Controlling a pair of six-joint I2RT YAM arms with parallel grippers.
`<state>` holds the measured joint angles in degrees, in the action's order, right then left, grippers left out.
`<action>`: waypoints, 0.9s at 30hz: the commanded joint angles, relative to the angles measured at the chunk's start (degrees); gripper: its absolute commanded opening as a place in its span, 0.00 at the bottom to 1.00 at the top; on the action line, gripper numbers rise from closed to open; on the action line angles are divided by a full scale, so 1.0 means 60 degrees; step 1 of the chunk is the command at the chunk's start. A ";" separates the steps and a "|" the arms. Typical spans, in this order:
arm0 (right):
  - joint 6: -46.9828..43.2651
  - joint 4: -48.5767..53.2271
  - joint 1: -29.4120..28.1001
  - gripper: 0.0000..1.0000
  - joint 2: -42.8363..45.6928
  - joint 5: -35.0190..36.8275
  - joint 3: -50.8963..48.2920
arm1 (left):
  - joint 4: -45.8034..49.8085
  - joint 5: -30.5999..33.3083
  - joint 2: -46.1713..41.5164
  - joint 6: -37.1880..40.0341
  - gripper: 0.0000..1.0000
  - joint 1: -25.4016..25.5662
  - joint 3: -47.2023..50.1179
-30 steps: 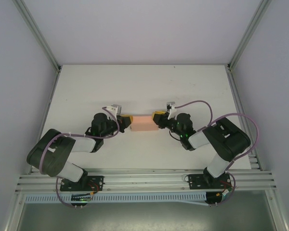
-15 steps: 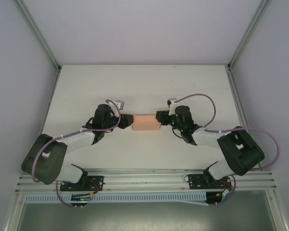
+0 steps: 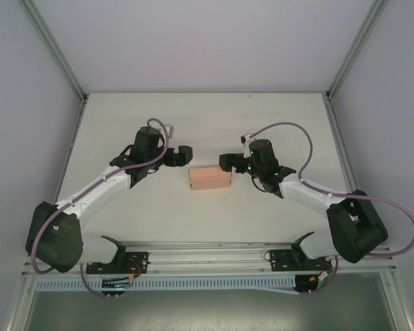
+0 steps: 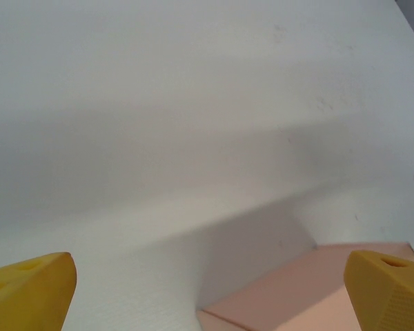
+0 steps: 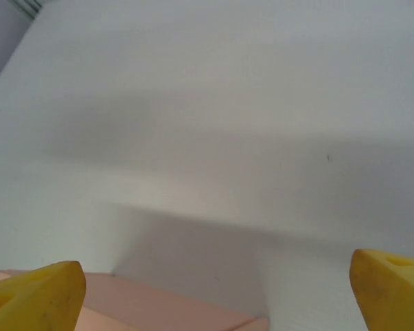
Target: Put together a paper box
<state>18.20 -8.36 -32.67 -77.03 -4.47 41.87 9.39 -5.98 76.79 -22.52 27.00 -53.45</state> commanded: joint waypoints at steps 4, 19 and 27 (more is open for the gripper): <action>-0.2215 0.2256 0.0022 0.99 0.0305 -0.0593 0.1530 | 0.1246 0.1529 -0.0210 0.0032 0.99 -0.0062 -0.0707; -1.1651 0.9014 -0.1474 0.99 -0.4034 -0.1561 0.6891 | 0.1279 0.1786 -0.0068 -0.0438 0.98 -0.1408 0.0147; -1.2324 1.0447 -0.1619 0.95 -0.6114 -0.1032 0.8778 | 0.0991 0.1780 0.0019 -0.0437 0.99 -0.1765 0.0599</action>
<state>-52.27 47.53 -41.60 -111.02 -13.56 90.74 15.27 5.50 76.23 -24.27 16.84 -50.59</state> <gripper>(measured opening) 0.956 0.985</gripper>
